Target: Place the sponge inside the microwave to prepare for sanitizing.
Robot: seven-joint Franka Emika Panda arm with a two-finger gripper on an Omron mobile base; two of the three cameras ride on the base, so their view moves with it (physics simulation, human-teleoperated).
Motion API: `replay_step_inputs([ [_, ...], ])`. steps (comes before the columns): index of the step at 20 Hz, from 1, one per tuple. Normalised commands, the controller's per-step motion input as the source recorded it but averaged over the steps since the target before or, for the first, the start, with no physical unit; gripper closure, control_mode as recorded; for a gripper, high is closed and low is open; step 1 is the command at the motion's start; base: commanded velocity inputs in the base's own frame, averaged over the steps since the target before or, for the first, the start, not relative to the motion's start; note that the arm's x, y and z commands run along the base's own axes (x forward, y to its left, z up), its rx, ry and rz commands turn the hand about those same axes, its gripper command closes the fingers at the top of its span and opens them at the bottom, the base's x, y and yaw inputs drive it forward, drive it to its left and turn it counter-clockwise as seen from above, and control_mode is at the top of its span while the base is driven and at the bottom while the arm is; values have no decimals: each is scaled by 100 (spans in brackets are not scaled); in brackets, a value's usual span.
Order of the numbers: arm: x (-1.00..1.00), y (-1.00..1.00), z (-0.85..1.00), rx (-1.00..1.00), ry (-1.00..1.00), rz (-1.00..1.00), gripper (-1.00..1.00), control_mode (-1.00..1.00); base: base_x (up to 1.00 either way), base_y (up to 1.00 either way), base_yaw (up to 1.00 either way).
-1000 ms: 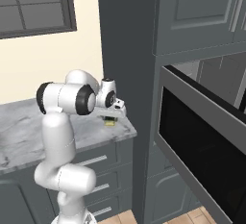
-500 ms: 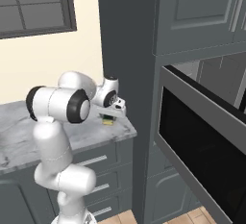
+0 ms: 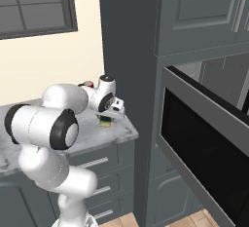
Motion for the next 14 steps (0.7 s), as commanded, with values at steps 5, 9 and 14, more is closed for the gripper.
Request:
replay_step_inputs([
  [5, -53, 0, 40, 0, 0, 0, 100, -100, 0, 0, 0],
  [9, -57, 0, 29, 0, 0, 0, 100, -100, 0, 0, 0],
  [14, -56, 2, 24, 0, 0, 0, 100, -100, 0, 0, 0],
])
